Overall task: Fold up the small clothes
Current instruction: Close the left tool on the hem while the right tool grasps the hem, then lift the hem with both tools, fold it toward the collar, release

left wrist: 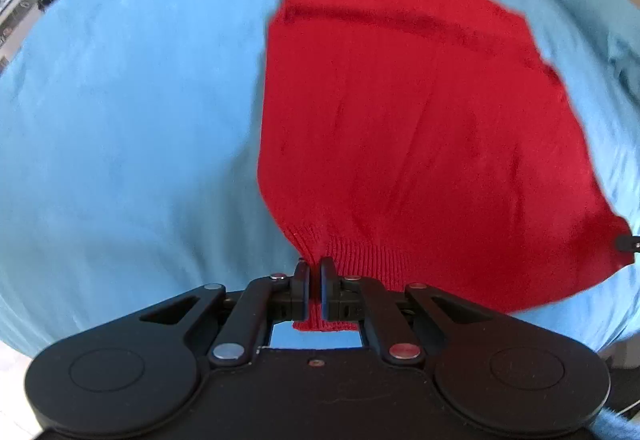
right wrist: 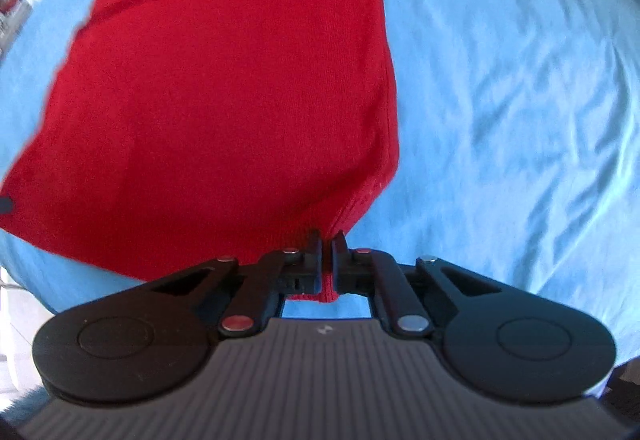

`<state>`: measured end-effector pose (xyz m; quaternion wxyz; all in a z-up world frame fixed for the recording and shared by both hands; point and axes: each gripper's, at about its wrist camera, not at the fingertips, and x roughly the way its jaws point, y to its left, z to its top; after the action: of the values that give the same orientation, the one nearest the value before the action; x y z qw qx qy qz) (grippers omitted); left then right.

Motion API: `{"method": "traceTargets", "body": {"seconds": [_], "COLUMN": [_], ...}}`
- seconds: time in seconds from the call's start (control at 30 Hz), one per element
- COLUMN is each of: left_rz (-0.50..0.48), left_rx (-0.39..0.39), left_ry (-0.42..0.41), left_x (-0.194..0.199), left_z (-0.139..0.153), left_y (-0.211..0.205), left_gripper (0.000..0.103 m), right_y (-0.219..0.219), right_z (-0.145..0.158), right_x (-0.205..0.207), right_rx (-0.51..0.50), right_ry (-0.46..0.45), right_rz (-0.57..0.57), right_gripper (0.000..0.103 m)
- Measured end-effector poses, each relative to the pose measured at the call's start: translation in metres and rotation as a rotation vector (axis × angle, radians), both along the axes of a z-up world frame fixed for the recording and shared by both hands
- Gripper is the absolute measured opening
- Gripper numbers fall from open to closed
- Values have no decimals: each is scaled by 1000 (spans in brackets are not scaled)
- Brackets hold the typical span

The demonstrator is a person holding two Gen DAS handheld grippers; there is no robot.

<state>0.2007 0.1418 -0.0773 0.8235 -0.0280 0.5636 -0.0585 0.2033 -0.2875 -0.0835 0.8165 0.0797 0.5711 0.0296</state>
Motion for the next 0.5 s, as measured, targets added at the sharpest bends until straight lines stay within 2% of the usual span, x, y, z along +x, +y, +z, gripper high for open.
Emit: {"method": "traceTargets", "body": {"seconds": [0.1,0.3,0.43,0.5], "left_rz": [37,57,42,48], "left_rx": [-43,-79,-85,-92], "left_ry": [-55,-267,-415,-465], "left_x": [16,86,161,208], "left_z": [30,82,92,87], "left_y": [3,1,-8,-14], "left_gripper": [5,5,5,5], "right_y": [-7,-23,-35,-41], "right_z": [38,91,98,91], "right_x": [21,87,164,204], "right_rx": [67,180,207,210], "right_ry": [-82,-285,-403,-446], "right_rz": [-24,-113,-111,-116], "right_gripper": [20,20,20,20]}}
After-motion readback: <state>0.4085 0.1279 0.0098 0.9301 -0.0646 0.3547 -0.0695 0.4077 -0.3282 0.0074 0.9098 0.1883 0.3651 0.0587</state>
